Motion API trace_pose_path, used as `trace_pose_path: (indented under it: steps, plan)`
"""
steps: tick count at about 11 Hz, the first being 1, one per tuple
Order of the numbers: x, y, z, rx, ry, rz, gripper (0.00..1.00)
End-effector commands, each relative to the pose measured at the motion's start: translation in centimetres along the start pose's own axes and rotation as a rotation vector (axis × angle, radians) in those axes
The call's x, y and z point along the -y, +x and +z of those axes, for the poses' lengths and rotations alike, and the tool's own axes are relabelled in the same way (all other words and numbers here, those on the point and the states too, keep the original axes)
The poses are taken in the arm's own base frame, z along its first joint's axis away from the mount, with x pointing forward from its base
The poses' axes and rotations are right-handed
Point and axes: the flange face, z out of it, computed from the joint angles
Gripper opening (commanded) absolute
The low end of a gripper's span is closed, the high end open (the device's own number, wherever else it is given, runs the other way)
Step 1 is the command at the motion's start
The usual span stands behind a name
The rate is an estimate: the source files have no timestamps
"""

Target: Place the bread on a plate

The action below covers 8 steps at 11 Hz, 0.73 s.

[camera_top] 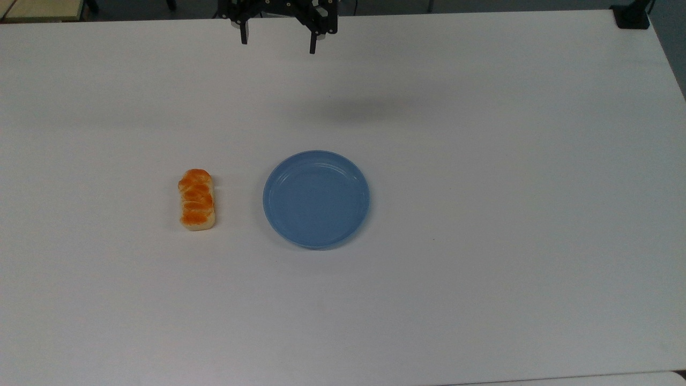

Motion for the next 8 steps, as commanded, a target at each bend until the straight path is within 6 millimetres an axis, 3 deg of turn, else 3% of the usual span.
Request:
trace_pose_path:
  steps: [1, 8]
  plan:
    - [-0.61, -0.72, 0.33, 0.012, 0.039, -0.018, 1.00]
    - [-0.63, -0.42, 0.56, 0.012, 0.039, -0.051, 1.00]
